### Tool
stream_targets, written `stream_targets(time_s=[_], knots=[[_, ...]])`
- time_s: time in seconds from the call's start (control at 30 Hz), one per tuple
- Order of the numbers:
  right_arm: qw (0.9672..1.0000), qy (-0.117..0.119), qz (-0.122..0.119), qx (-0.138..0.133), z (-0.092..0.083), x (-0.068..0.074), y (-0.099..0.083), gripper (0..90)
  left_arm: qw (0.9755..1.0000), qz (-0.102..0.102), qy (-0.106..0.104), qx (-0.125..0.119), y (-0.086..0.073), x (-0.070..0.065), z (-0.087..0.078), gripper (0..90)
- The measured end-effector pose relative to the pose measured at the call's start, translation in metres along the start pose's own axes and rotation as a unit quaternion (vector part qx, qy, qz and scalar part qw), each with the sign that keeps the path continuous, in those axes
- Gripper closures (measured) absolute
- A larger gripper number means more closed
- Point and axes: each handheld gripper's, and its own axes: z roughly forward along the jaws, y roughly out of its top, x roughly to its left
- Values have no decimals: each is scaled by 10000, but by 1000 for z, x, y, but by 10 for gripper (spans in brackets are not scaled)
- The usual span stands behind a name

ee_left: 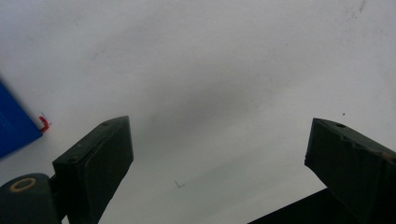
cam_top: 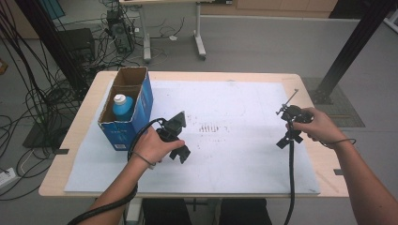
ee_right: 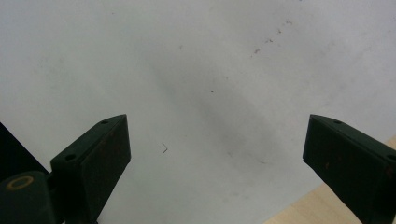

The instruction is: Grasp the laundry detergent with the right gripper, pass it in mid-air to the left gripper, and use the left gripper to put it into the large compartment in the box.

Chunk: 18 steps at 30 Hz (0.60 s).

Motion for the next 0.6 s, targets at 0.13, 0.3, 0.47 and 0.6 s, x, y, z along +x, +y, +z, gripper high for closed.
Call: stream_targets(time_s=[0.13, 0.3, 0.47, 0.6], knots=[[10000, 1, 10, -2, 0, 0, 0, 75, 10000, 1, 22, -9, 0, 0, -1, 81], [10000, 33, -7, -18, 1, -1, 0, 75, 10000, -5, 13, -1, 1, 2, -2, 81], [10000, 43, -13, -14, 2, -1, 0, 75, 10000, -16, -17, -1, 2, 1, -3, 81], [10000, 45, 3, -7, 2, -1, 0, 76, 10000, -15, -16, 0, 2, 0, -3, 80]])
